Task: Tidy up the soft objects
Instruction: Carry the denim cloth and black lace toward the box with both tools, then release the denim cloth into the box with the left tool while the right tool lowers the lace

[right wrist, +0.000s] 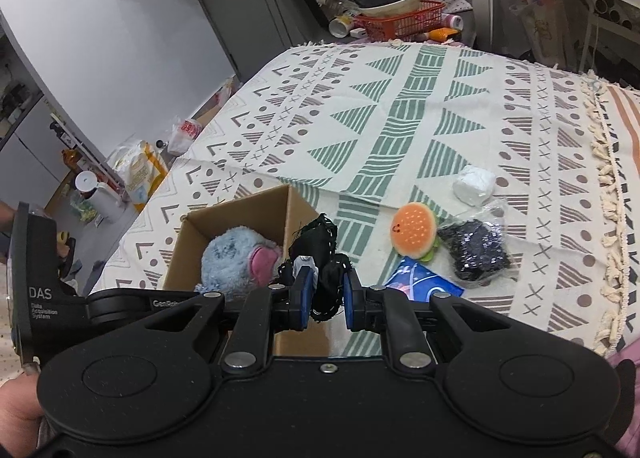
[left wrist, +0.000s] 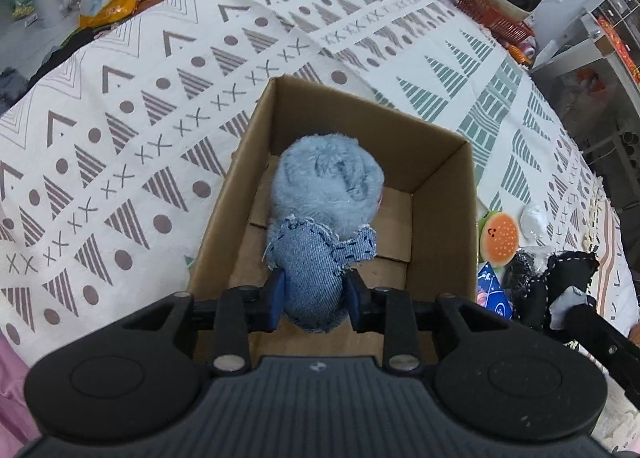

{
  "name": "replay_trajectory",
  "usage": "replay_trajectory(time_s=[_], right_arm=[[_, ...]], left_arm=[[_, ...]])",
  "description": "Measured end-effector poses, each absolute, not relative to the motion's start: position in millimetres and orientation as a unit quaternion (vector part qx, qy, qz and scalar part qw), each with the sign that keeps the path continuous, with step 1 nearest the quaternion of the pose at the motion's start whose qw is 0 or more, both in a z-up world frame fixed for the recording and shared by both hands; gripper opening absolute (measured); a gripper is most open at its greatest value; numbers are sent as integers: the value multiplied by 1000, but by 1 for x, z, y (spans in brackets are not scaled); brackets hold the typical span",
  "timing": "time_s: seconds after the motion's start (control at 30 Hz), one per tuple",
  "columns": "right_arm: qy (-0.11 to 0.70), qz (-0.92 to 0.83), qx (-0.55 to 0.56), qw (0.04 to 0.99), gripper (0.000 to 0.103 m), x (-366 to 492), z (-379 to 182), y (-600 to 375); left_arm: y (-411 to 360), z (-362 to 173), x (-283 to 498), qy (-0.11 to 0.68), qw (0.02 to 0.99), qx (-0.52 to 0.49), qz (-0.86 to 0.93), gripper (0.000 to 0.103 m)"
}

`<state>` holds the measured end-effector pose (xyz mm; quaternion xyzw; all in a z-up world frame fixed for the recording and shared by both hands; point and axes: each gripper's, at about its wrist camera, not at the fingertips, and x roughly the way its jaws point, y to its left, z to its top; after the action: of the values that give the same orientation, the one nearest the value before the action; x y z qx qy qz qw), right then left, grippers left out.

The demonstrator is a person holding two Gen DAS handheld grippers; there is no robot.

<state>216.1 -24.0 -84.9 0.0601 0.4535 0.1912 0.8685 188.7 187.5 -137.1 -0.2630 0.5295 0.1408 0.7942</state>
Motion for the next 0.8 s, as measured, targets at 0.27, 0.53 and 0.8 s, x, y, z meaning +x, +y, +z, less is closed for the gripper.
replay_trajectory(time_s=[0.27, 0.53, 0.8], right_arm=[[456, 204, 62, 864, 16, 214, -87, -11], [466, 215, 58, 856, 16, 213, -93, 2], [478, 227, 54, 847, 16, 213, -104, 18]], left_arm=[[189, -131, 188, 527, 796, -264, 138, 44], [189, -122, 183, 520, 799, -274, 125, 45], [195, -112, 180, 510, 808, -271, 117, 45]])
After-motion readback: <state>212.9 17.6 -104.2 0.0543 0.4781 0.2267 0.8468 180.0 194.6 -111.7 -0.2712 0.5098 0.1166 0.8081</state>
